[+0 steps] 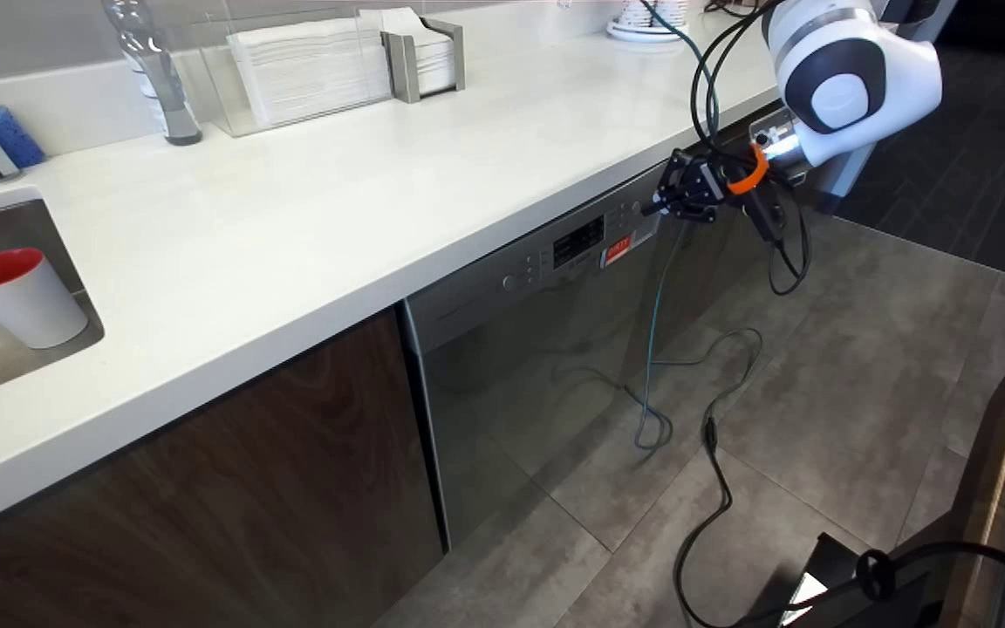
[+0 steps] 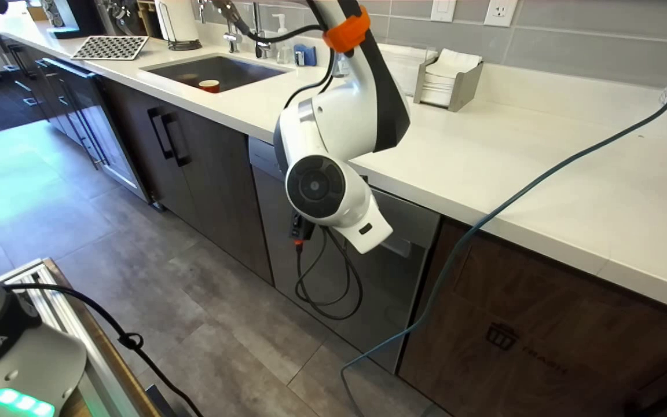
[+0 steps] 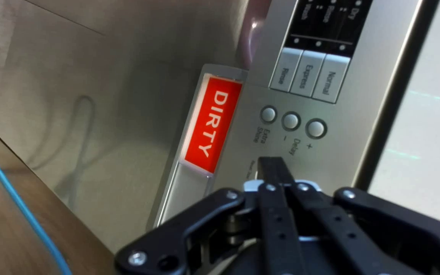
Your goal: Press a button on the oven
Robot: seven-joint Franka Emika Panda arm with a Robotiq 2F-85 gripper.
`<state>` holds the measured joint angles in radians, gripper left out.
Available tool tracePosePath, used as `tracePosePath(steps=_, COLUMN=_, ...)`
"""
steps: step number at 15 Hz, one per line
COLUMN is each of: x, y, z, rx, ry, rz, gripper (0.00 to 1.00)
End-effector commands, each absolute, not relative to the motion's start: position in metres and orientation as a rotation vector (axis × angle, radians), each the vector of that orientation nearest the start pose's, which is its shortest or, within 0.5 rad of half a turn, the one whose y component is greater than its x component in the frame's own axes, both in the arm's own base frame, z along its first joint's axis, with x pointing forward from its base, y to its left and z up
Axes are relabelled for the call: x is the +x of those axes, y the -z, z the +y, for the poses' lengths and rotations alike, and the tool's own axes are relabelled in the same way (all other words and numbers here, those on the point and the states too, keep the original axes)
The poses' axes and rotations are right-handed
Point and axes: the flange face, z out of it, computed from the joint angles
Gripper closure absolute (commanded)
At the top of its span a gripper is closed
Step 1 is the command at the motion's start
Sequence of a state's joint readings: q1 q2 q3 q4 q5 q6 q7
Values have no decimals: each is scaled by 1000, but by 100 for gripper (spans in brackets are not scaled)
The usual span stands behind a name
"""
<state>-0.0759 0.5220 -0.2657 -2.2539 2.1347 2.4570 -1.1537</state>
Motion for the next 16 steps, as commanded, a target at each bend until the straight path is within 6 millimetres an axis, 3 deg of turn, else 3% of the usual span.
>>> tracePosePath(steps=1, x=471, y=-114, z=-183, rx=-1998, ry=727, rz=1281, gripper=100)
tracePosePath(steps=13, x=464, y=-116, z=-191, rx=-1988, ry=695, rz=1300, gripper=100)
tracePosePath(steps=16, x=471, y=-110, z=-185, rx=-1976, ry=690, rz=1294, gripper=100)
